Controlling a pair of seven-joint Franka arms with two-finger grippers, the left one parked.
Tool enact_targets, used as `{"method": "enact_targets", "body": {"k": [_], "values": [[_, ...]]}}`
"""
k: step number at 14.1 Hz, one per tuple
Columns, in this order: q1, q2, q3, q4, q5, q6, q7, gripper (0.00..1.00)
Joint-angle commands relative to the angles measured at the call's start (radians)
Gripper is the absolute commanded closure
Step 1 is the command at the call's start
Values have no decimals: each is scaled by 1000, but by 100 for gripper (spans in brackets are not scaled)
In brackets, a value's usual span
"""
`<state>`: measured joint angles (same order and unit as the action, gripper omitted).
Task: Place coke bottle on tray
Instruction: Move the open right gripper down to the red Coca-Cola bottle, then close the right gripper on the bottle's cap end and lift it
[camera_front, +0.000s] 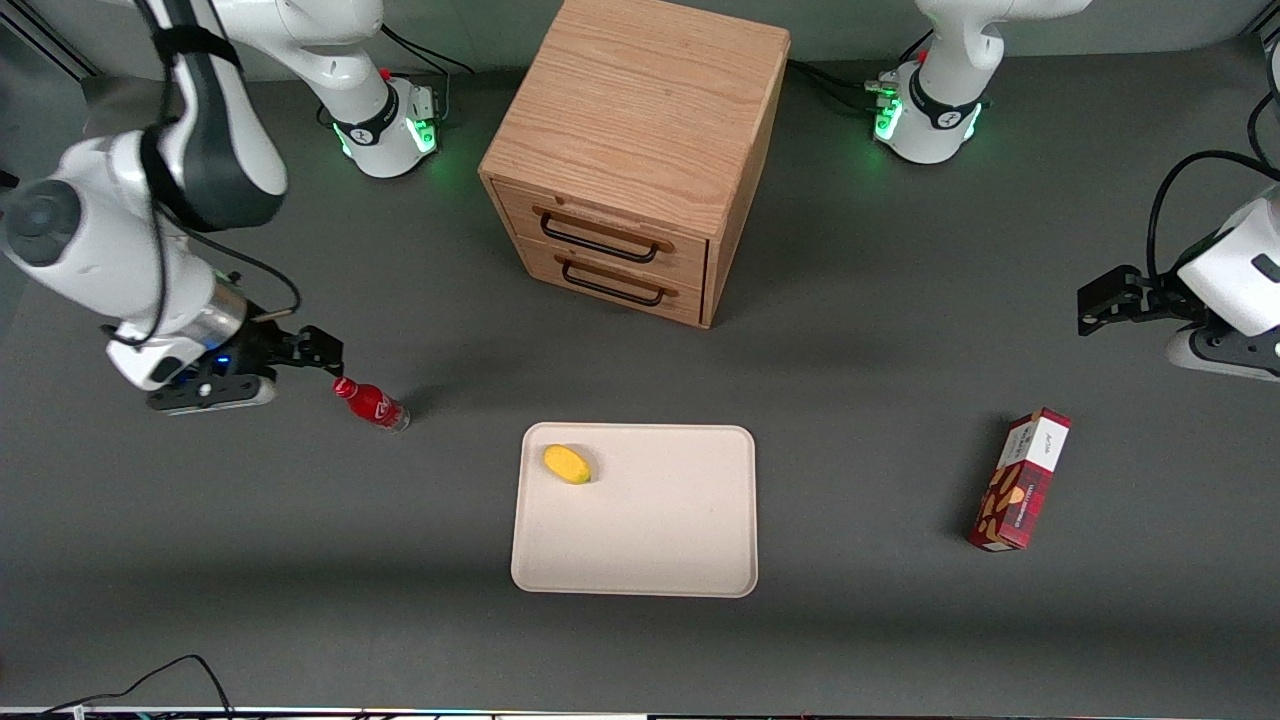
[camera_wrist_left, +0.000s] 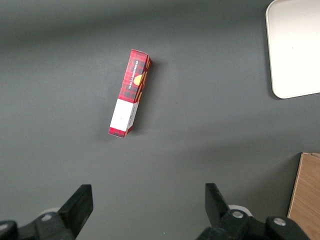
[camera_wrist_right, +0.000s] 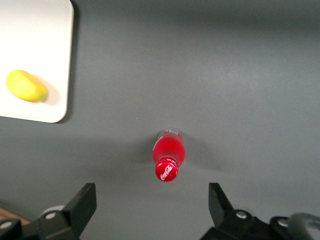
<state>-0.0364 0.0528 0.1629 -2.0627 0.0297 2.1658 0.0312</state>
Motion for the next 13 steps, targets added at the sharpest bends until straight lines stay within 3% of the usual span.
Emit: {"method": "enact_targets", "body": {"k": [1, 4, 10, 13], "values": [[-2, -45, 0, -134, -51, 124, 18, 1], [-2, -10, 0, -154, -93, 172, 18, 3], [0, 47, 1, -172, -94, 275, 22, 9], [0, 53, 1, -172, -94, 278, 26, 29]]}}
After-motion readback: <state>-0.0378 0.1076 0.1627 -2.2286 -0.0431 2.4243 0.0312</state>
